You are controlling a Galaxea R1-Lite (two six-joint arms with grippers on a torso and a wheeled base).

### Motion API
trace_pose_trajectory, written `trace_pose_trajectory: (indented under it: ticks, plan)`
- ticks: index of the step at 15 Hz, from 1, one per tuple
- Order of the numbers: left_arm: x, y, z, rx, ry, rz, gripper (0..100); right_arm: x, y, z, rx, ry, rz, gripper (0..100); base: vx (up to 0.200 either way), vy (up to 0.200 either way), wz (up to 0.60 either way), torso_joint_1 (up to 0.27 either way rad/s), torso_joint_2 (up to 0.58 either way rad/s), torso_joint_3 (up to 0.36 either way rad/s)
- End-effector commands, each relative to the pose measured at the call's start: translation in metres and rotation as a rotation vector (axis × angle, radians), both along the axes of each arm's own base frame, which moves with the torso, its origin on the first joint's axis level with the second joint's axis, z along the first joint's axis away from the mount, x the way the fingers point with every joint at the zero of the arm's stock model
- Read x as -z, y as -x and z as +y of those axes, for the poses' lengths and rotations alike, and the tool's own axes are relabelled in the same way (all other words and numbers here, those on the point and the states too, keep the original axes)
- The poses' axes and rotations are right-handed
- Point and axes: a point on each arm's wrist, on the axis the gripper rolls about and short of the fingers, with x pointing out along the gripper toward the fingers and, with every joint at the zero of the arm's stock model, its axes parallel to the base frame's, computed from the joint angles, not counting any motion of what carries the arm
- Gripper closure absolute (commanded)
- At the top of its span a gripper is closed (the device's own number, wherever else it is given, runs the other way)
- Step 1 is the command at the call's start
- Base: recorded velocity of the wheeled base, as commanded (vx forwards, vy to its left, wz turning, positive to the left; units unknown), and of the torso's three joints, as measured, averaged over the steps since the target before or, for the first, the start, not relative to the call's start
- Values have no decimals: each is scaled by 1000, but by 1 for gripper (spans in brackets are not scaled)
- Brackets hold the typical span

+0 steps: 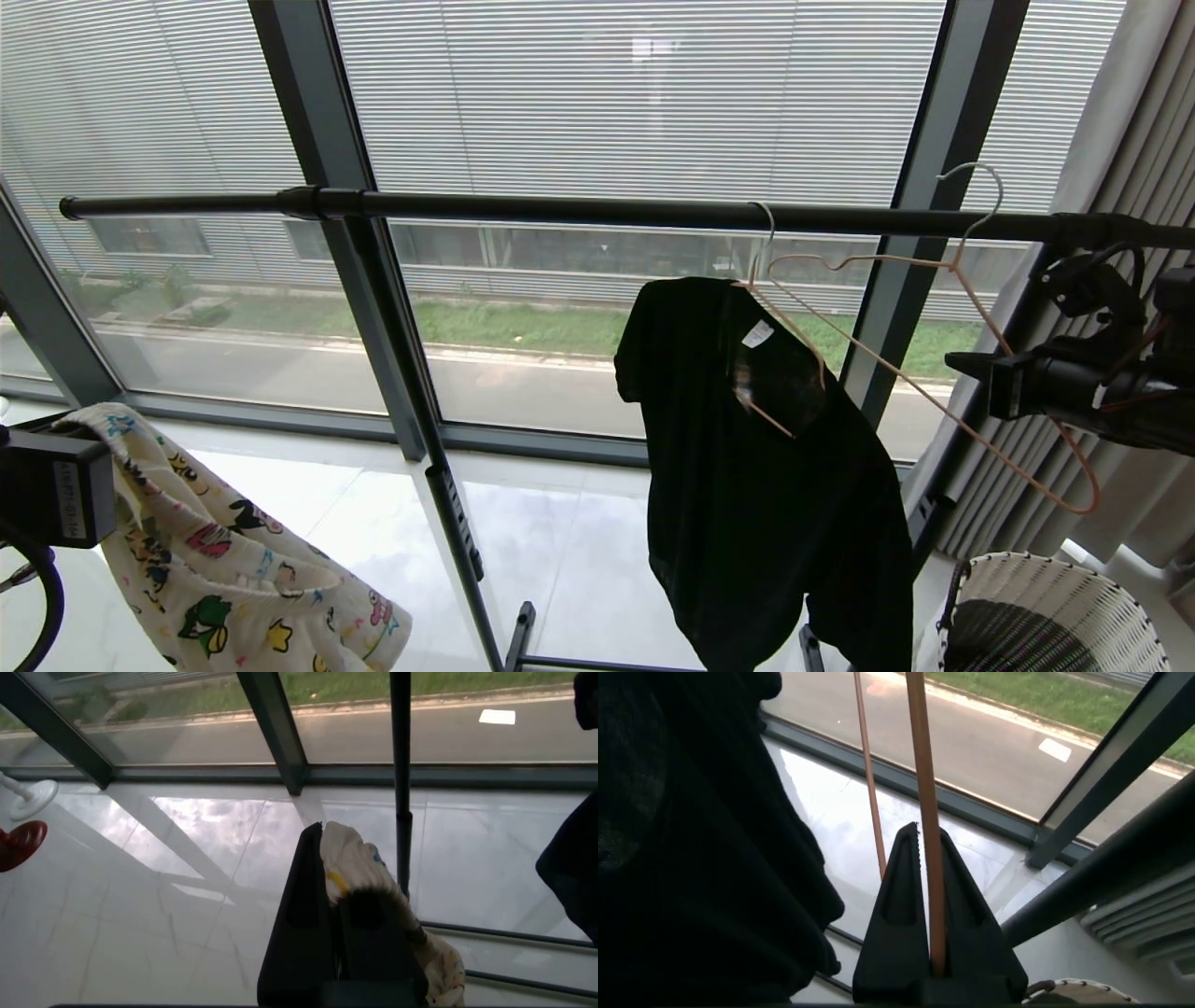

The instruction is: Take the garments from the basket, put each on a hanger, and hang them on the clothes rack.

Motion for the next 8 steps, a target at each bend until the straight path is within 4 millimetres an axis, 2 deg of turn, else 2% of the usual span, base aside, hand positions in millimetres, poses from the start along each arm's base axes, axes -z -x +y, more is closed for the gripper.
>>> trace_pose_trajectory:
  ticks: [1,5,8]
  plan:
    - [-1,0,0,0,0,-3,100,-8,14,0,3,-16,-35,100,0,0,0,0,0,0]
    - [-1,1,0,0,-1,-5,100,-17,25,-1,8,-17,-76,100,0,0,0,0,0,0]
    - [-1,0,0,0,1,-4,100,-15,37,-5,45,-8,-74,100,0,0,0,0,0,0]
